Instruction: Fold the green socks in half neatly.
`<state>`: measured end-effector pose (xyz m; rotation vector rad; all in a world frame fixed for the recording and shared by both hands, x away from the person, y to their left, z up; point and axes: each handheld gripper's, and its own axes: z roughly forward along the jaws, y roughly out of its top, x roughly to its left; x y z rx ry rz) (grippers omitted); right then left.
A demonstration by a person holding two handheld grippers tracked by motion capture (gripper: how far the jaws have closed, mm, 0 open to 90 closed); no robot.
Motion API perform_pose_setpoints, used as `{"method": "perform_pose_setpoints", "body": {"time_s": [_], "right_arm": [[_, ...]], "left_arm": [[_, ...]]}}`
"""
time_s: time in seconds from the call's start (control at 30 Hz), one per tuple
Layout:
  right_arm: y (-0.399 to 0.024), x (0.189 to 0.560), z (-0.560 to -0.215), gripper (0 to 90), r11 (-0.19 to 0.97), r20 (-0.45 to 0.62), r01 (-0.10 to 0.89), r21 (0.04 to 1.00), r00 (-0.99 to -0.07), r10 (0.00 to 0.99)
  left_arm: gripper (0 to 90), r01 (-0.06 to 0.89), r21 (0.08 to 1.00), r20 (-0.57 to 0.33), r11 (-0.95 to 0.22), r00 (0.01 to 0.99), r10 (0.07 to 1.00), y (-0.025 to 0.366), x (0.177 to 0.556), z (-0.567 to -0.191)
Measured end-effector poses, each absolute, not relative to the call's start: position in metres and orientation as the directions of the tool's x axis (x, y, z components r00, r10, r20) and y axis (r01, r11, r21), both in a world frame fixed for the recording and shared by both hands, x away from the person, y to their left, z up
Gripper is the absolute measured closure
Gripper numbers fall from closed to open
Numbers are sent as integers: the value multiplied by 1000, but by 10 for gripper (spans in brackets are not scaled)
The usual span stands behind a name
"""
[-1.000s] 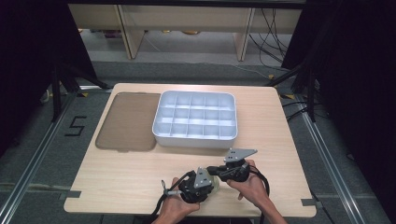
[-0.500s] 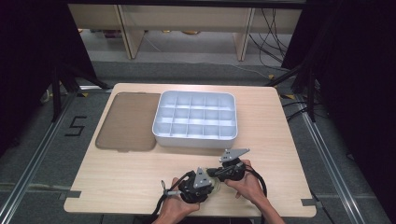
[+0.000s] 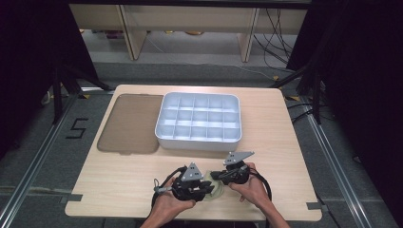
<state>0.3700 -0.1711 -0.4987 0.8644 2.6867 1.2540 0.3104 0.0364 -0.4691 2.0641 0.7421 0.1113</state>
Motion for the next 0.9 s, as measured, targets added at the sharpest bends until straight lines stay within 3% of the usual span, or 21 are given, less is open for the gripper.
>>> {"method": "perform_pose_setpoints", "body": {"time_s": [0.2, 0.4, 0.9], "right_arm": [[-171, 369, -498, 893, 519, 181, 464, 718, -844, 505], [-171, 369, -498, 893, 524, 173, 458, 718, -846, 504], [-172, 367, -492, 885, 510, 165, 450, 733, -845, 509]], "left_arm": [[814, 470, 751, -190, -463, 826, 531, 28, 307, -482], [820, 430, 712, -112, -555, 850, 515, 18, 308, -497], [845, 432, 710, -98, -557, 843, 529, 16, 306, -501]]}}
